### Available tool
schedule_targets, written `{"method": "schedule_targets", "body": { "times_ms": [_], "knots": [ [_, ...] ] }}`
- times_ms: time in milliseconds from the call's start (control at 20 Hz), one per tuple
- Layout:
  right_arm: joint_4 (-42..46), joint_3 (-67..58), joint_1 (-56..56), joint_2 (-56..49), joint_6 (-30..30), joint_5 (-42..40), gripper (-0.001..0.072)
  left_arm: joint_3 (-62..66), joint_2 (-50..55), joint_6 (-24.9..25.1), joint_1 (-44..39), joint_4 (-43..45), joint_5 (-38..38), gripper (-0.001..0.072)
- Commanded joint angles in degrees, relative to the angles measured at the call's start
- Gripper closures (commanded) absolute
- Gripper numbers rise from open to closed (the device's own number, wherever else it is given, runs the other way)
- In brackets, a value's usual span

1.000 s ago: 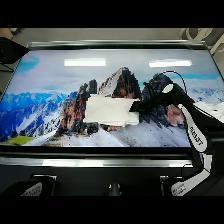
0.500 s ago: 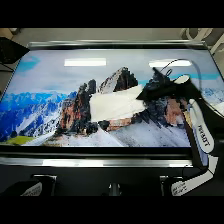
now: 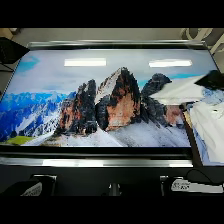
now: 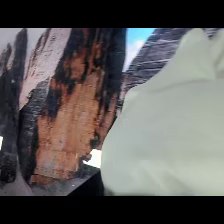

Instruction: Fold the shirts.

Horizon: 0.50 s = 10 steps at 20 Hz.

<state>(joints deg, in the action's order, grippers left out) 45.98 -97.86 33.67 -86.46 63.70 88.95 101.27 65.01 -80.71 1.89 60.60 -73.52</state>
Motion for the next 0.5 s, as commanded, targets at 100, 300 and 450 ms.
{"method": "schedule_targets", "body": {
  "times_ms": [100, 300, 450],
  "knots": [
    [2.64, -1.11, 16.87, 6.19, 2.34, 3.56, 0.0695, -0.02, 0.0, 1.25, -0.61, -0.13, 0.02, 0.068],
    [2.64, -1.11, 24.9, 9.2, 3.1, 3.65, 0.0695, -0.02, 0.0, 2.4, -2.08, -0.13, 0.07, 0.068],
    [2.56, -1.11, 29.24, 11.26, 4.74, 1.46, 0.0695, -0.02, 0.0, 2.75, -3.52, -0.11, 1.33, 0.068]
  ]
}}
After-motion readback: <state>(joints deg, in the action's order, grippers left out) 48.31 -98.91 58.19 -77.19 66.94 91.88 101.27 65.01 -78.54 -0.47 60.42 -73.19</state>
